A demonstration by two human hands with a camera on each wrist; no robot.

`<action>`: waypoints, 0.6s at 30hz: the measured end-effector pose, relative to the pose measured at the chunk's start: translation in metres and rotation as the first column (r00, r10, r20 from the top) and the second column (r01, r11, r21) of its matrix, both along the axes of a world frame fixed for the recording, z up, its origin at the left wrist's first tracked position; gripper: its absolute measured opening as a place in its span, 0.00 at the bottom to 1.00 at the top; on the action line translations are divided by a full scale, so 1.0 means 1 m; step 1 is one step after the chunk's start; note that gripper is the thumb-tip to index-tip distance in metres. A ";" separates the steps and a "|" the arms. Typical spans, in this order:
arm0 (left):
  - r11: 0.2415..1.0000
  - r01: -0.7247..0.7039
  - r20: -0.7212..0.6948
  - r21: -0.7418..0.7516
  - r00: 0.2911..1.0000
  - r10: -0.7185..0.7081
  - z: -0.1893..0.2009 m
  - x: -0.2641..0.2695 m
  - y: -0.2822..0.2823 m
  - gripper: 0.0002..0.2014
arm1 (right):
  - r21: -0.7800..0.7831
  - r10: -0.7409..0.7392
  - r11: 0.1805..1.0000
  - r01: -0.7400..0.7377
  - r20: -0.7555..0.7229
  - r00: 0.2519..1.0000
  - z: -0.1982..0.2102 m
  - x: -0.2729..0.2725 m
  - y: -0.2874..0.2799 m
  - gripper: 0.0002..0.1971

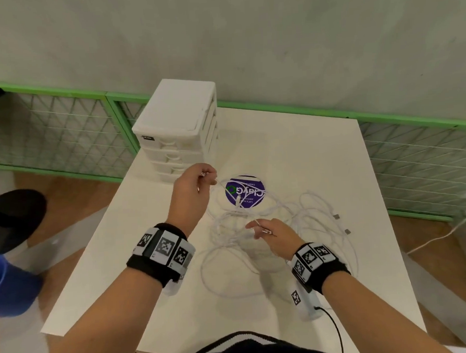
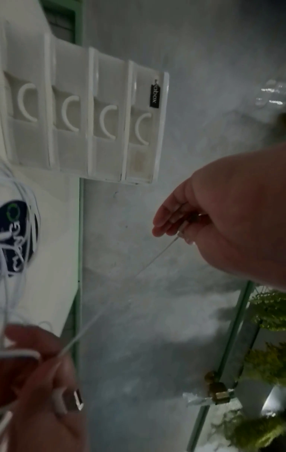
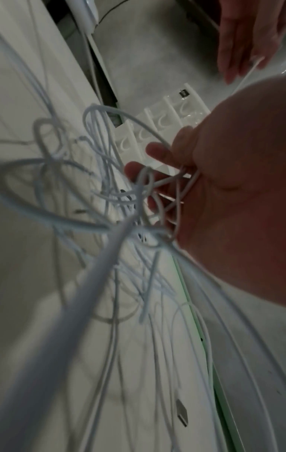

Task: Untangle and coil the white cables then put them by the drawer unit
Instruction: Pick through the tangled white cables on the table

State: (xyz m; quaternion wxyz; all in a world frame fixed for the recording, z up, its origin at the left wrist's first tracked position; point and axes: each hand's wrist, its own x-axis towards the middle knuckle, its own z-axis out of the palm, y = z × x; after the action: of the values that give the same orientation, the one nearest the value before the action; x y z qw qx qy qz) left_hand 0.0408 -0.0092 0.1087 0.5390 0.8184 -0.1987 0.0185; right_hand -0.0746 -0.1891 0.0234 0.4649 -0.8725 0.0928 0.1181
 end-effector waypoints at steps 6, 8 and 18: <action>0.948 0.290 -0.179 -0.130 0.934 -0.310 0.000 -0.020 -0.023 0.11 | 0.235 -0.257 0.948 0.212 0.180 0.949 0.036 0.016 0.006 0.10; 0.932 0.312 -0.255 -0.182 0.901 -0.351 -0.001 -0.030 -0.032 0.10 | 0.245 -0.331 0.930 0.273 0.237 0.913 0.048 0.022 0.008 0.07; 0.921 0.373 -0.330 -0.108 0.861 -0.387 -0.006 -0.047 -0.061 0.08 | 0.302 -0.177 0.949 0.093 0.264 0.948 0.065 0.023 0.012 0.14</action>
State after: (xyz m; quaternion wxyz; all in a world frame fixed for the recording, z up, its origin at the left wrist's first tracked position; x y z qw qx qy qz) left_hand -0.0058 -0.0698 0.1024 0.5749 0.7423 -0.2582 -0.2277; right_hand -0.0513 -0.1767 0.0886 0.6015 -0.7955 0.0665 -0.0303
